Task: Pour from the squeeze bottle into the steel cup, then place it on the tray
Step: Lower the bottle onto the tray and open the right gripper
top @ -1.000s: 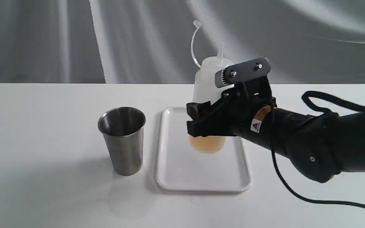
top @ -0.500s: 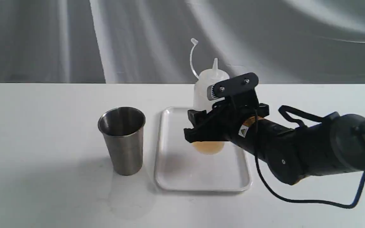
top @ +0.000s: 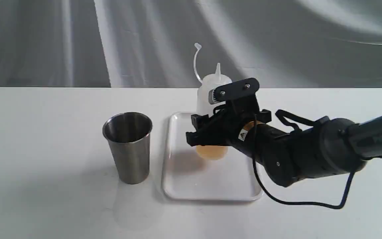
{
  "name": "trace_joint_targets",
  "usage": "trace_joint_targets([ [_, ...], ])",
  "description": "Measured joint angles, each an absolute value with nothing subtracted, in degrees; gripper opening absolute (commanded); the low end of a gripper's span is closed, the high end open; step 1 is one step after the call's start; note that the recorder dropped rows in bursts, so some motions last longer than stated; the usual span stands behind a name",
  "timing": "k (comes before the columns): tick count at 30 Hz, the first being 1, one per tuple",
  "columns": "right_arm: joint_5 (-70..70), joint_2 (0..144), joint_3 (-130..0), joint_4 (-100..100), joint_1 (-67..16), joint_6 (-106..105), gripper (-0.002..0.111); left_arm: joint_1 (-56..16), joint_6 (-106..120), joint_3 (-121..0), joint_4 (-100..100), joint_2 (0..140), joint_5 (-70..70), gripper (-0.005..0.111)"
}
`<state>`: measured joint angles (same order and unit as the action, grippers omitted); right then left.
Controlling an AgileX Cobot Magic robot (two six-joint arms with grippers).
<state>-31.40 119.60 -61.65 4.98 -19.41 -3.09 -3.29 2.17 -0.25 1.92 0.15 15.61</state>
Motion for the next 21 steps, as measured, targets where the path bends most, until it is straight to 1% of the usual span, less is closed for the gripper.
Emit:
trace_joint_targets([
  [21,-30.5,120.7,-61.7,5.3,-19.4,-3.1,0.014,-3.3,2.2,-0.3,1.9,0.1,15.6,0.000],
])
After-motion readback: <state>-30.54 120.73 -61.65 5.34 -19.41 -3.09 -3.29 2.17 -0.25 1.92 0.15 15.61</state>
